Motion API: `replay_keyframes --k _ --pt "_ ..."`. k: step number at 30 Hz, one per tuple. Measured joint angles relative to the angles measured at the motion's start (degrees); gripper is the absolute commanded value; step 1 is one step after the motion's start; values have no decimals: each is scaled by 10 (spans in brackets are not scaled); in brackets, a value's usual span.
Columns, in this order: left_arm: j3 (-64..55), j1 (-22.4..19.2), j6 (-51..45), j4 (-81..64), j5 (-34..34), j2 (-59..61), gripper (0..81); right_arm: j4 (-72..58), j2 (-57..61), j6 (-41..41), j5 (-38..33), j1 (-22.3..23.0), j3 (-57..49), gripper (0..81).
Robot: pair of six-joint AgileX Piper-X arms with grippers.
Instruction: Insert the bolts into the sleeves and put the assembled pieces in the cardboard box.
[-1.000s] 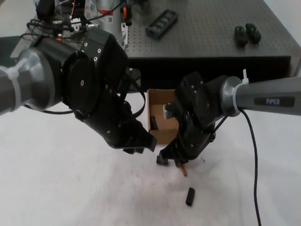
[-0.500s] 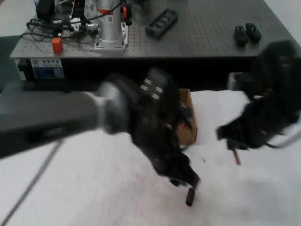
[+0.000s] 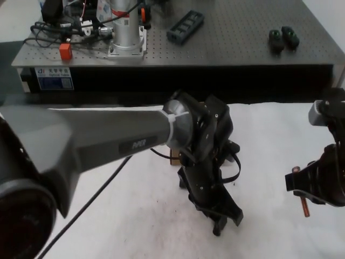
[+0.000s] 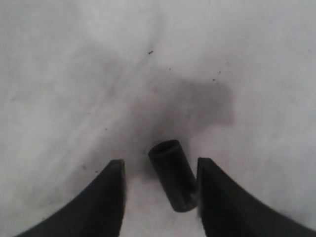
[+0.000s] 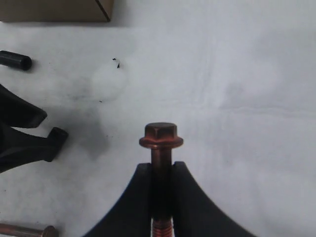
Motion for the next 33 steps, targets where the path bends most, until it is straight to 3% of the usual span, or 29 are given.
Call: replay_keyframes --k 8,11,15,21,25,27,28,33 --pt "-1 0 -4 5 6 5 327 0 0 1 0 0 1 41" --pt "-1 0 -4 7 7 11 225 0 0 1 0 0 1 41" --pt "-2 0 -4 12 8 12 6 0 0 1 0 0 1 41" --pt "-2 2 -4 8 8 -6 6 0 0 1 -1 0 1 41" --pt "42 4 -32 -42 11 -70 6 -33 -10 13 -67 0 5 41" --pt "94 4 -54 -97 26 -129 6 -109 -26 43 -123 3 21 41" --pt "131 4 -68 -142 38 -165 6 -185 -34 117 -184 12 35 41" --pt "275 5 -122 -315 95 -307 6 -334 -36 204 -226 46 60 41"
